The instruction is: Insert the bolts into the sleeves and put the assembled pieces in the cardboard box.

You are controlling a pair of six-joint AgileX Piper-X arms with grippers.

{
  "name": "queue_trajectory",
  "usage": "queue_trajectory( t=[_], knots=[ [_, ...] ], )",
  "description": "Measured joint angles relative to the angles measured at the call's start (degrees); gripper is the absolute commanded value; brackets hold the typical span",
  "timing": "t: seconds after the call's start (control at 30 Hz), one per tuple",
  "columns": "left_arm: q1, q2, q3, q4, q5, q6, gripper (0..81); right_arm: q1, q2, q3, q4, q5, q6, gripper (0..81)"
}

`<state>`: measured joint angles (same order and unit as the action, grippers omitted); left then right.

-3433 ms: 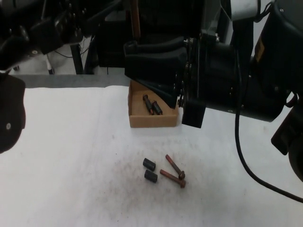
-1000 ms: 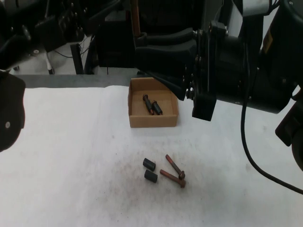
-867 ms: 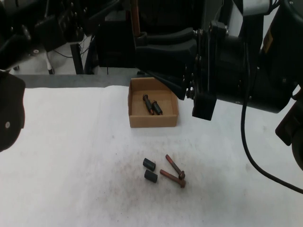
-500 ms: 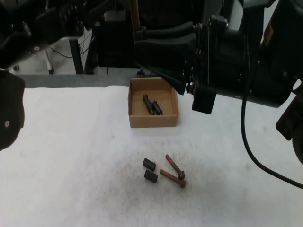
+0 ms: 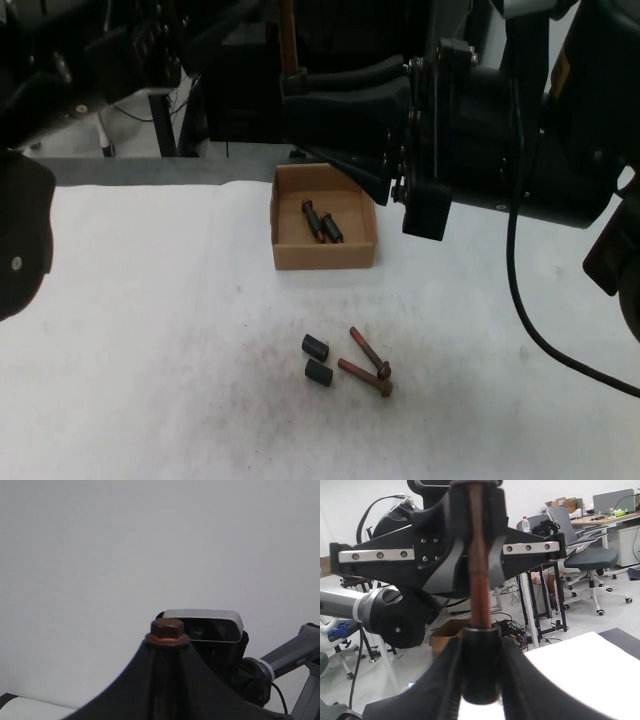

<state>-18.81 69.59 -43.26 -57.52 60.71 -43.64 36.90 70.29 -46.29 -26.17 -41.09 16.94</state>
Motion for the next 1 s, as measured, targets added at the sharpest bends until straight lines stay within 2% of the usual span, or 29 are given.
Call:
queue_trajectory(
  t=[0.33,0.4,0.47,0.53,0.6,0.67,0.9,0.97,1.0],
  knots=[
    [0.0,0.0,0.1,0.2,0.5,0.0,0.4,0.0,0.0,-0.3,-0.1,0.0,0.0,0.8],
    [0.0,0.0,0.1,0.2,0.5,0.0,2.9,0.0,0.0,-0.3,-0.1,0.0,0.0,0.8],
    [0.0,0.0,0.1,0.2,0.5,-0.7,10.3,0.0,0.0,-0.3,-0.1,0.0,0.0,0.8],
    [0.0,0.0,0.1,0.2,0.5,-1.3,21.8,0.0,0.0,-0.3,-0.1,0.0,0.0,0.8],
    [0.0,0.0,0.1,0.2,0.5,-1.9,37.0,0.0,0.0,-0.4,-0.1,0.1,0.0,0.8],
    [0.0,0.0,0.1,0.2,0.5,-2.7,44.3,0.0,0.0,-0.4,-0.1,0.1,0.0,0.8],
    [0.0,0.0,0.1,0.2,-0.4,-3.8,45.4,0.0,0.0,-0.4,-0.1,0.3,0.0,0.8],
    [0.0,0.0,0.1,0.2,-0.4,-4.0,43.4,-0.1,0.0,-0.4,-0.1,0.5,0.0,0.8],
    [0.0,0.0,0.1,0.2,-0.7,-4.0,39.9,-0.1,0.0,-0.4,-0.1,0.5,0.0,0.8]
  ],
)
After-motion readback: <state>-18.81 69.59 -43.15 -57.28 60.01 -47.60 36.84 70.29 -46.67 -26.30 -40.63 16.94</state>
